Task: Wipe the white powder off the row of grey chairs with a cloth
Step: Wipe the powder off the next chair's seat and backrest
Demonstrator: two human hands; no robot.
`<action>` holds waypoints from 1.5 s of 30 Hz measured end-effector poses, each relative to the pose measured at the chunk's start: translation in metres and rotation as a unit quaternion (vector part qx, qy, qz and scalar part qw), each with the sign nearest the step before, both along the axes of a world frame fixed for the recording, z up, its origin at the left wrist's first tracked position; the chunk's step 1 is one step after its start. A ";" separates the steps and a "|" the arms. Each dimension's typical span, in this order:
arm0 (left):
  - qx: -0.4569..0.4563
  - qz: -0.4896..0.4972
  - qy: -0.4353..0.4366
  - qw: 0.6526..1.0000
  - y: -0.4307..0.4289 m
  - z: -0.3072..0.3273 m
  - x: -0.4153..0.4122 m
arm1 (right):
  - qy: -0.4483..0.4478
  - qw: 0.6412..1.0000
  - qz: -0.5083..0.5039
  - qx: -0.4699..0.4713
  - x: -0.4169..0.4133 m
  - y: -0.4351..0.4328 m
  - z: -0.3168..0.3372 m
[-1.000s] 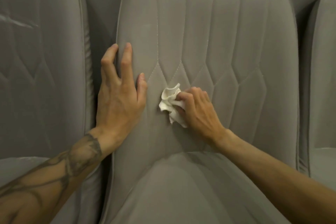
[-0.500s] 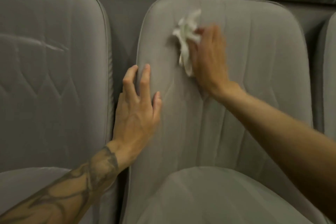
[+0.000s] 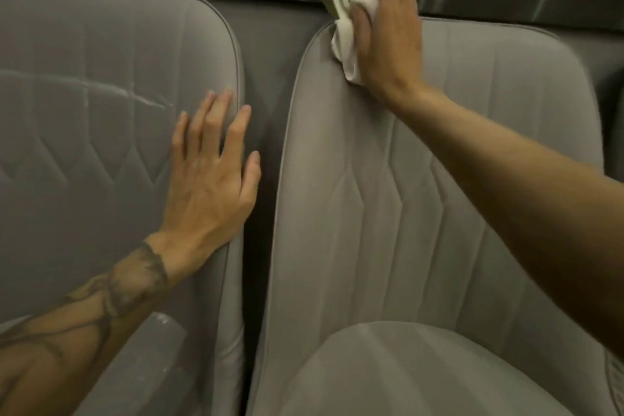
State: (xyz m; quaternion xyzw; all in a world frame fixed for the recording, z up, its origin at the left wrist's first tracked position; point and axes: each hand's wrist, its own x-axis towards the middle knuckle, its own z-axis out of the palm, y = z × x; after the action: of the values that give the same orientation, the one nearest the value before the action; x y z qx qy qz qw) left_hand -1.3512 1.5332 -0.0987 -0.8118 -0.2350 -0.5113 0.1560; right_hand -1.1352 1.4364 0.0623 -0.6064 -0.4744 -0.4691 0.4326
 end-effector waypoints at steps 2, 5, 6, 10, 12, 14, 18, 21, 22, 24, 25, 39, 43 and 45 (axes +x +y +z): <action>-0.022 -0.022 -0.029 0.999 -0.002 -0.002 0.003 | 0.010 1.000 0.028 -0.001 -0.011 0.001 -0.017; -0.029 -0.042 -0.044 0.998 -0.002 -0.004 0.004 | -0.052 0.989 0.102 -0.096 -0.037 -0.016 -0.090; -0.029 -0.043 -0.042 0.998 -0.001 -0.004 0.004 | -0.075 0.982 0.113 -0.132 -0.043 -0.024 -0.111; -0.034 -0.044 -0.044 0.997 -0.003 -0.005 0.004 | -0.104 0.982 0.071 -0.142 -0.037 -0.019 -0.085; -0.041 -0.047 -0.041 0.997 -0.005 -0.007 0.002 | -0.089 0.990 0.045 -0.103 -0.034 -0.003 -0.049; -0.045 -0.042 -0.032 0.998 -0.007 -0.013 -0.002 | -0.046 0.997 0.038 -0.051 -0.039 0.005 -0.043; -0.051 -0.044 -0.017 0.998 -0.018 -0.037 -0.017 | -0.060 0.988 0.089 -0.111 -0.074 -0.017 -0.119; -0.071 -0.045 -0.027 0.996 -0.026 -0.063 -0.029 | -0.169 0.949 0.103 -0.245 -0.081 -0.040 -0.151; -0.072 -0.042 -0.027 0.996 -0.026 -0.070 -0.031 | -0.187 0.945 0.094 -0.251 -0.072 -0.039 -0.139; -0.069 -0.046 -0.027 0.996 -0.024 -0.077 -0.031 | -0.148 0.968 0.065 -0.192 -0.056 -0.024 -0.100; -0.067 -0.052 -0.030 0.996 -0.022 -0.079 -0.031 | -0.116 0.981 0.041 -0.152 -0.048 -0.015 -0.076; -0.078 -0.091 -0.050 0.992 -0.019 -0.083 -0.027 | -0.127 0.974 0.067 -0.174 -0.057 -0.026 -0.110; -0.067 -0.085 -0.051 0.993 -0.021 -0.083 -0.027 | -0.030 0.992 0.080 -0.093 -0.066 -0.017 -0.112; -0.065 -0.081 -0.053 0.993 -0.021 -0.083 -0.027 | -0.036 0.984 0.107 -0.136 -0.085 -0.024 -0.146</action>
State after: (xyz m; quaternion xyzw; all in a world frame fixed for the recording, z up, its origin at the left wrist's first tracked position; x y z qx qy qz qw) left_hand -1.3782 1.5121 -0.1821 -0.8082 -0.2086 -0.5486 0.0482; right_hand -1.2200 1.4124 -0.0837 -0.5880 -0.6114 -0.3724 0.3765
